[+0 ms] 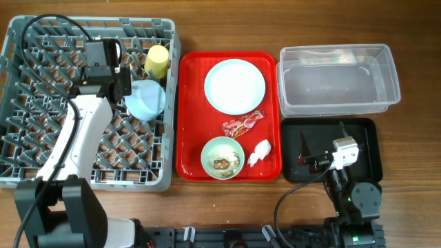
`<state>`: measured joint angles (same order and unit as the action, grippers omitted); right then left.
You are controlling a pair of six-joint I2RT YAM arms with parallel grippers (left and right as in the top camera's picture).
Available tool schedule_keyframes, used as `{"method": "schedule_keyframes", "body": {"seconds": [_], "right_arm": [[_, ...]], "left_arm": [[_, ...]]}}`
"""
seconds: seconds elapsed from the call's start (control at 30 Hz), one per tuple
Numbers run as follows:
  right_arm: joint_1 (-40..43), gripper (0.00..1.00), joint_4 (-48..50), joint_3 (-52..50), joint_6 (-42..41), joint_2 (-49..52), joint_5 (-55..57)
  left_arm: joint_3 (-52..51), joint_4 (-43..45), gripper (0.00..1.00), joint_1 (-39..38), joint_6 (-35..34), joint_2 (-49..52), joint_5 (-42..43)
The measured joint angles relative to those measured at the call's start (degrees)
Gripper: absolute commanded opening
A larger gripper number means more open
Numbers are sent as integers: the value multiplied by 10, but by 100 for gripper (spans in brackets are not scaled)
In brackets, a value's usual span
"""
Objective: Sort waste into correct bins and load items into the dishwasher rack
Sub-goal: 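Carry the white spoon into the dish rack beside the fork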
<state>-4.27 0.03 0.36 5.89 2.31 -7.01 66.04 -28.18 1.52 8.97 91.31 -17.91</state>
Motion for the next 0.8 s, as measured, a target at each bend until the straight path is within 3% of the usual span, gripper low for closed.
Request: {"method": "schedule_keyframes", "body": {"seconds": [0.1, 0.27, 0.3, 0.33, 0.37, 0.43, 0.57, 0.67, 0.73, 0.8], "right_arm": [[0, 100, 0, 0, 0, 0, 0], [0, 100, 0, 0, 0, 0, 0], [0, 100, 0, 0, 0, 0, 0], [0, 100, 0, 0, 0, 0, 0], [0, 100, 0, 0, 0, 0, 0], [0, 100, 0, 0, 0, 0, 0], [0, 100, 0, 0, 0, 0, 0], [0, 100, 0, 0, 0, 0, 0], [0, 100, 0, 0, 0, 0, 0], [0, 100, 0, 0, 0, 0, 0]], "left_arm": [[0, 11, 66, 0, 3, 0, 2], [0, 12, 51, 0, -22, -1, 9], [0, 12, 54, 0, -32, -6, 18], [0, 13, 72, 0, -38, -15, 24], [0, 15, 78, 0, -39, -28, 29], [4, 17, 80, 0, -40, -48, 32], [9, 3, 75, 0, -59, -61, 53], [9, -10, 84, 0, -116, -67, 164], [9, -14, 98, 0, -178, -78, 287], [10, -29, 100, -5, -235, -86, 417]]}}
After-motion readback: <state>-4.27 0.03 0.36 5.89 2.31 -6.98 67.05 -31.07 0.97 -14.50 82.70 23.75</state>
